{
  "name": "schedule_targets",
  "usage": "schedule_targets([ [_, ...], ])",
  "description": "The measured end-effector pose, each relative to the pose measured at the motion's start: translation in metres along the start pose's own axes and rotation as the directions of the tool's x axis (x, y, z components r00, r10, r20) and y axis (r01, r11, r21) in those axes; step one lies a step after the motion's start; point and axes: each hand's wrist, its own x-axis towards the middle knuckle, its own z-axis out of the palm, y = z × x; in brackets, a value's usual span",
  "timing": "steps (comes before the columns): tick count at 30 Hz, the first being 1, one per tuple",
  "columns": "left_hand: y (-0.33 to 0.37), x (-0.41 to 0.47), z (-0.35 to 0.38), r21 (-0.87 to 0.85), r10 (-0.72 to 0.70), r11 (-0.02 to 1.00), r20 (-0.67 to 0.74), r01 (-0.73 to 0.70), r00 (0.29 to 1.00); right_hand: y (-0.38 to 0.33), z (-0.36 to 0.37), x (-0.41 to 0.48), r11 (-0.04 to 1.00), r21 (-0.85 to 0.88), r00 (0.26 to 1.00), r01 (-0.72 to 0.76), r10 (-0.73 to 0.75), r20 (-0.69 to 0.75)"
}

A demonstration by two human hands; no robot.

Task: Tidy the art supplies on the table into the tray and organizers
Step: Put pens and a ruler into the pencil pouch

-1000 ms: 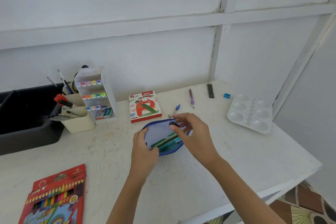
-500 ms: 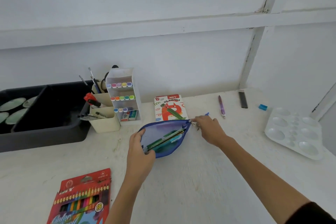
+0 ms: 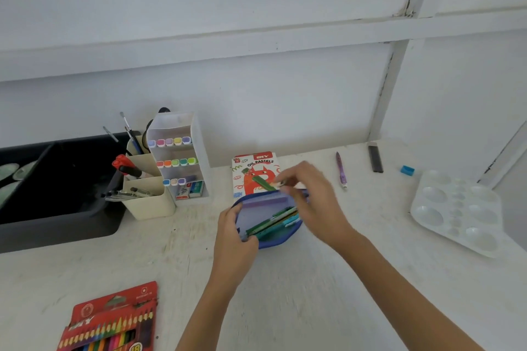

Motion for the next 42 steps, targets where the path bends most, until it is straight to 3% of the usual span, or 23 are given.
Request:
schedule_targets([
  [2,0.005,0.000,0.012,-0.020,0.020,1.000,-0.006,-0.020,1.000,0.009,0.002,0.000,0.996,-0.087,0.993,0.003,0.008,0.118],
  [3,0.008,0.000,0.018,-0.023,0.017,1.000,-0.008,-0.017,1.000,0.017,0.000,0.001,0.998,-0.060,0.996,-0.034,0.039,0.083],
  [5,0.011,-0.001,0.026,-0.024,-0.014,1.000,-0.010,0.014,1.000,0.034,-0.009,0.003,0.987,0.087,0.983,-0.132,0.142,-0.116],
  [7,0.011,-0.001,0.033,-0.017,-0.035,0.999,-0.022,0.035,0.999,0.062,-0.020,0.008,0.947,0.148,0.904,-0.286,0.318,-0.285],
  [9,0.013,-0.003,0.040,-0.011,-0.046,0.999,-0.049,0.045,0.998,0.099,-0.028,0.015,0.882,0.079,0.830,-0.464,0.464,-0.310],
  [12,0.020,-0.004,0.052,-0.006,-0.038,0.999,-0.078,0.037,0.996,0.146,-0.032,0.023,0.795,-0.075,0.779,-0.601,0.563,-0.275],
  [14,0.026,-0.005,0.061,-0.007,-0.035,0.999,-0.092,0.035,0.995,0.166,-0.033,0.028,0.745,-0.125,0.754,-0.655,0.633,-0.178],
  [18,0.032,-0.006,0.075,-0.025,-0.066,0.998,-0.138,0.064,0.988,0.183,-0.032,0.035,0.720,-0.233,0.742,-0.654,0.671,-0.007],
  [20,0.034,-0.007,0.081,-0.038,-0.077,0.997,-0.160,0.072,0.984,0.186,-0.035,0.038,0.709,-0.158,0.717,-0.687,0.697,0.006],
  [22,0.037,-0.006,0.088,-0.046,-0.085,0.996,-0.175,0.078,0.981,0.180,-0.047,0.041,0.633,0.109,0.640,-0.767,0.765,0.063],
  [24,0.041,-0.004,0.095,-0.045,-0.103,0.994,-0.187,0.097,0.977,0.165,-0.063,0.045,0.570,0.394,0.657,-0.721,0.743,0.129],
  [28,0.050,0.004,0.112,-0.037,-0.150,0.989,-0.185,0.145,0.971,0.126,-0.095,0.042,0.743,0.520,0.872,-0.422,0.489,0.009],
  [31,0.059,0.010,0.128,-0.021,-0.143,0.990,-0.165,0.141,0.976,0.113,-0.110,0.031,0.923,0.357,0.983,-0.140,0.174,-0.065],
  [34,0.067,0.014,0.145,-0.030,-0.119,0.993,-0.144,0.116,0.982,0.126,-0.111,0.021,0.989,0.142,0.995,0.048,-0.060,0.082],
  [37,0.073,0.018,0.158,-0.047,-0.110,0.993,-0.138,0.105,0.984,0.152,-0.111,0.014,0.974,-0.194,0.984,0.119,-0.090,0.151],
  [39,0.075,0.020,0.165,-0.044,-0.099,0.995,-0.142,0.094,0.985,0.163,-0.113,0.013,0.928,-0.355,0.976,0.111,-0.034,0.214],
  [42,0.075,0.022,0.173,-0.022,-0.096,0.995,-0.153,0.094,0.983,0.178,-0.118,0.018,0.951,-0.303,0.951,0.064,0.033,0.307],
])
